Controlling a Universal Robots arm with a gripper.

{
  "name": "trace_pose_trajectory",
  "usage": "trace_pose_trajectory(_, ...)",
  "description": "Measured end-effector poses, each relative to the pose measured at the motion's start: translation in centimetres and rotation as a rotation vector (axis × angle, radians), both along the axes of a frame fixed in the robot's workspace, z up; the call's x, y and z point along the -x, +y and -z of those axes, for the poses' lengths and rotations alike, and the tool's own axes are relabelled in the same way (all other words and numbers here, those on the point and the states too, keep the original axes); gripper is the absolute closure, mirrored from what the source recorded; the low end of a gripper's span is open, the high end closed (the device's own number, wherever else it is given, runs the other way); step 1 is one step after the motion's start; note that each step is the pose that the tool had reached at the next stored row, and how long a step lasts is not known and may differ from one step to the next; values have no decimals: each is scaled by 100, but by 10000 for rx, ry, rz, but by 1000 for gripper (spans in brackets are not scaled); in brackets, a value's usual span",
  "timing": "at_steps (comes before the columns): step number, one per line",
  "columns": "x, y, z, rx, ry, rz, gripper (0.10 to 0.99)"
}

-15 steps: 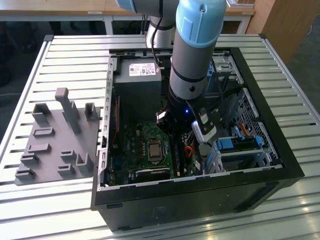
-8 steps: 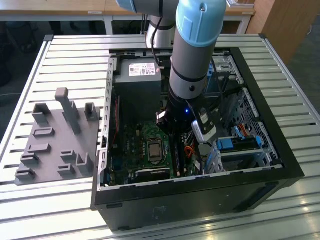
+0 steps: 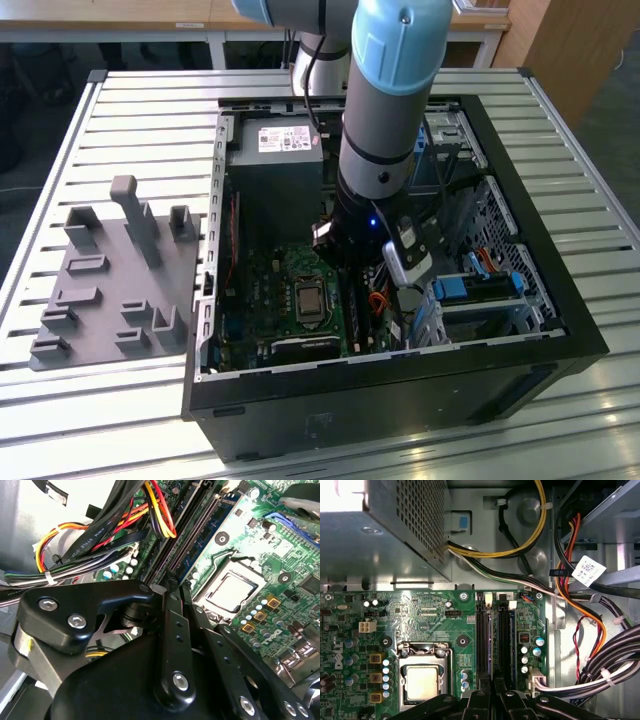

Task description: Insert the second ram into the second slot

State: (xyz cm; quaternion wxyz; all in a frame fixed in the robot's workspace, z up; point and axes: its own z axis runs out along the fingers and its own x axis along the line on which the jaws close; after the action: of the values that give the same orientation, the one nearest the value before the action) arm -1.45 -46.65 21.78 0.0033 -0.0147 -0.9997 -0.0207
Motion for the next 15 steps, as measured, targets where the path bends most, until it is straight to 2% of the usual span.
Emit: trace_pose_trajectory(15,0,15,38,-1,0,-1,949)
